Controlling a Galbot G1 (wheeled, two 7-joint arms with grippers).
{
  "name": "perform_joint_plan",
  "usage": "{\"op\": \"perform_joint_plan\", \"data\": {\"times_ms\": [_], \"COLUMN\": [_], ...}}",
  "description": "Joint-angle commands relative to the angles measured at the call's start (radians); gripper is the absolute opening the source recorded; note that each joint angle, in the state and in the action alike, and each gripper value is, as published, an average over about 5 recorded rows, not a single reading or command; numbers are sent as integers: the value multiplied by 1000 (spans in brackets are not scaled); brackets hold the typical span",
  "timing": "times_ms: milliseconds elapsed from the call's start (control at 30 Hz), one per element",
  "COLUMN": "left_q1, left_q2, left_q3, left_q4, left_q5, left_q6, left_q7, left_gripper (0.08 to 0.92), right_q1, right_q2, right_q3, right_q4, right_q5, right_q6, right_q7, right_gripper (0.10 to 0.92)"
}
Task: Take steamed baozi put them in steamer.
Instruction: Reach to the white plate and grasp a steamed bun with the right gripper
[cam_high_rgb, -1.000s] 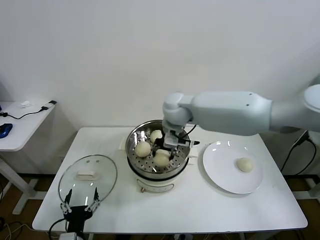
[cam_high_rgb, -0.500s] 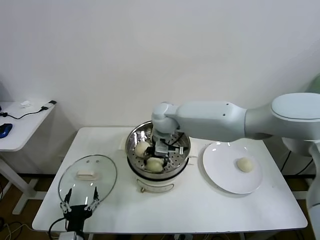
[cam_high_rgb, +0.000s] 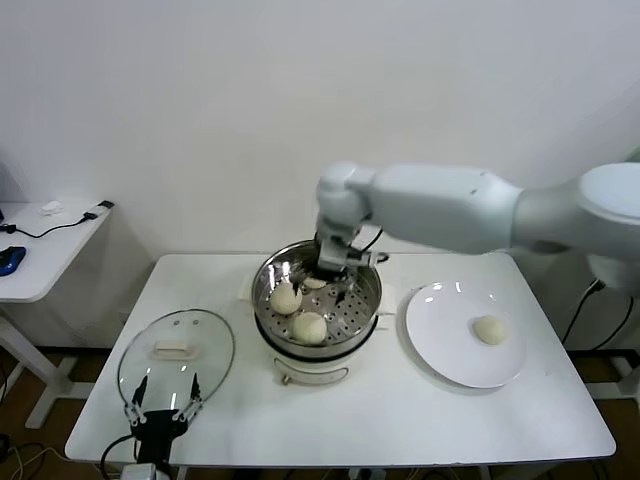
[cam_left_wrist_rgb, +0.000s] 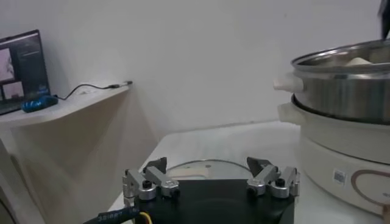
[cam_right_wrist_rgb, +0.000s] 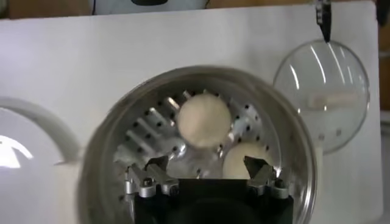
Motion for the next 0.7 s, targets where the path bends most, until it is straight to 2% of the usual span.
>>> {"op": "perform_joint_plan", "data": {"times_ms": [33,200,367,533,700], "left_q1": [-1,-7,-12,-18,-23], "left_q2": [1,-1,-4,-5,-10], "left_q3": [0,3,2,-4,-3], "left_q4": [3,6,5,23,33], "left_q5": [1,5,5,5,11], "left_q6": [-3,-6,-5,-4,2], "left_q7": [0,-1,0,1,4], "left_gripper": [823,823,823,823,823], "right_q1": [192,201,86,-193,-454], "right_q2": [-224,-422,-584,-678,-664], "right_q3": [-70,-179,-221,-29,223], "right_q4": [-76,-184,-194,-189,-273], "right_q5": [242,169,154,84,-39], "right_q6": [-60,-225,-339,-418,-446], "right_q7": [-176,-165,-124,-71,-32], "right_gripper": [823,823,823,823,823]}}
